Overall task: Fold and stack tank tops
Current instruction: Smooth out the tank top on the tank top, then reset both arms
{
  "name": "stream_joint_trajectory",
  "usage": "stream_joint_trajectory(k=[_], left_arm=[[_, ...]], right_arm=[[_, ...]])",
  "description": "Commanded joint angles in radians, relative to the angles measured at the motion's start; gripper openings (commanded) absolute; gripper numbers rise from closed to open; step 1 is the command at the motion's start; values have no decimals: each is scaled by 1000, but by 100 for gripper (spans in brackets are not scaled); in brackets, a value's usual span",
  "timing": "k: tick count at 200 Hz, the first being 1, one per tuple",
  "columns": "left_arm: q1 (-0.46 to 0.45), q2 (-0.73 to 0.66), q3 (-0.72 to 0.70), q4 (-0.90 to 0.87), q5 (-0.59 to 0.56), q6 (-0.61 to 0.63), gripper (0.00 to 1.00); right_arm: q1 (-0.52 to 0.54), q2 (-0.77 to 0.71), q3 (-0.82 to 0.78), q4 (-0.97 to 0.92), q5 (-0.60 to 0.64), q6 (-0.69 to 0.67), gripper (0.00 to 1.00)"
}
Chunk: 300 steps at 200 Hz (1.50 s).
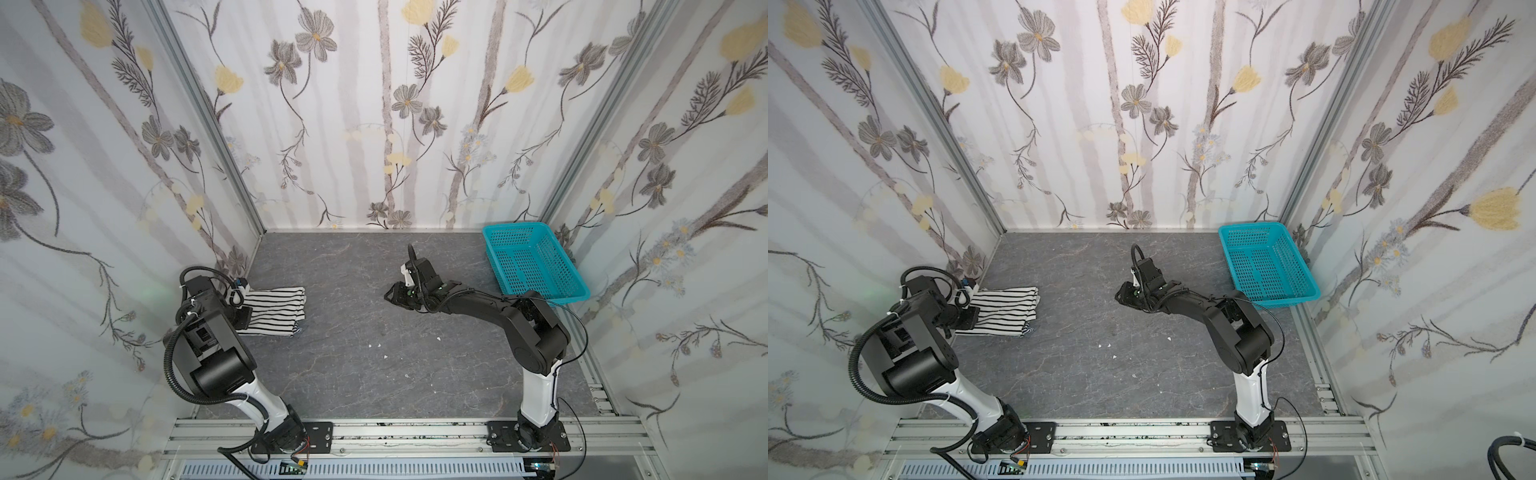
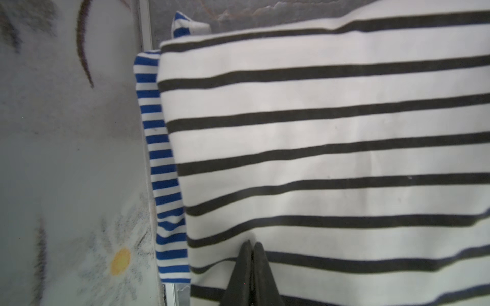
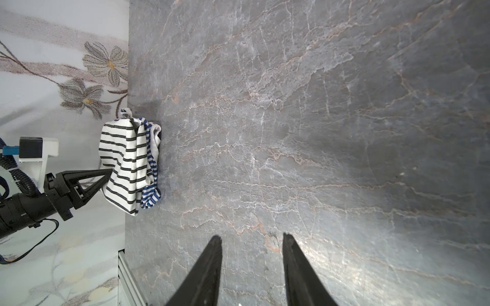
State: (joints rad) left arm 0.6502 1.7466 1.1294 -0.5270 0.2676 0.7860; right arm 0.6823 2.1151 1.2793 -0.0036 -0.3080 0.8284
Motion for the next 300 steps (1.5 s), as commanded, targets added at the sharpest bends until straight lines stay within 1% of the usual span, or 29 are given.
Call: stream_joint_trajectory(k=[1, 18, 39, 49, 61, 74, 79, 87, 101, 105, 107, 115, 126, 132, 149, 158, 164, 172, 182, 191, 195, 205, 209, 232, 245, 266, 286, 300], left_arm=[[3, 37, 25, 10, -13, -3, 9], [3, 26, 21, 10, 3, 2, 9], [-10, -36, 7, 9, 25, -1, 10], [-21, -75, 0, 9, 36, -14, 14], [-35, -131, -3, 10, 65, -47, 22], [-56, -197, -5, 12, 112, -89, 41], [-69, -220, -8, 12, 126, -108, 46], [-101, -253, -11, 14, 139, -141, 52], [-172, -298, -19, 18, 165, -214, 57], [-194, -308, -24, 23, 178, -239, 61], [-206, -314, -25, 26, 184, -252, 64], [-256, -333, -40, 43, 213, -312, 74], [-334, -364, -81, 117, 217, -406, 79], [-380, -388, -118, 182, 200, -454, 85], [-517, -460, -234, 384, 111, -570, 94], [-583, -485, -286, 478, 75, -617, 95], [-618, -504, -316, 533, 58, -649, 96], [-652, -519, -346, 592, 47, -695, 100], [-690, -523, -378, 657, 26, -744, 100], [-718, -515, -403, 710, 1, -760, 100], [-731, -508, -413, 736, -29, -768, 100], [-768, -492, -437, 795, -151, -804, 100], [-778, -471, -443, 815, -175, -807, 100], [-792, -450, -551, 998, -232, -794, 100], [-792, -442, -604, 1085, -249, -792, 100], [-794, -428, -694, 1236, -264, -778, 100], [-797, -407, -765, 1373, -277, -744, 100], [-798, -382, -821, 1498, -294, -723, 100]], right_arm=[[0, -4, -7, 21, -7, 1, 40], [0, -14, -19, 27, -5, 3, 40], [-4, -38, -34, 26, 1, 0, 40], [-9, -55, -40, 20, 4, -4, 40], [-15, -86, -41, 3, 16, -20, 41], [-23, -125, -44, -23, 34, -44, 43], [-28, -142, -46, -34, 42, -53, 44], [-35, -168, -51, -47, 55, -66, 47], [-55, -214, -64, -78, 72, -94, 49], [-61, -229, -65, -94, 84, -102, 50], [-63, -236, -66, -102, 91, -107, 50], [-76, -264, -69, -138, 124, -129, 54], [-94, -306, -82, -172, 169, -159, 61], [-105, -331, -97, -180, 185, -173, 65], [-156, -405, -150, -198, 231, -206, 81], [-188, -446, -183, -206, 251, -225, 94], [-211, -473, -205, -215, 272, -232, 99], [-245, -511, -239, -221, 289, -246, 100], [-287, -579, -284, -217, 290, -279, 100], [-323, -629, -324, -217, 317, -297, 100], [-338, -652, -343, -216, 333, -306, 100], [-381, -714, -393, -205, 358, -327, 100], [-397, -739, -414, -199, 369, -335, 100], [-475, -888, -533, -152, 475, -349, 100], [-491, -963, -609, -107, 562, -372, 100], [-498, -1052, -689, -56, 663, -437, 100], [-498, -1160, -798, 45, 699, -495, 100], [-498, -1227, -902, 181, 684, -547, 100]])
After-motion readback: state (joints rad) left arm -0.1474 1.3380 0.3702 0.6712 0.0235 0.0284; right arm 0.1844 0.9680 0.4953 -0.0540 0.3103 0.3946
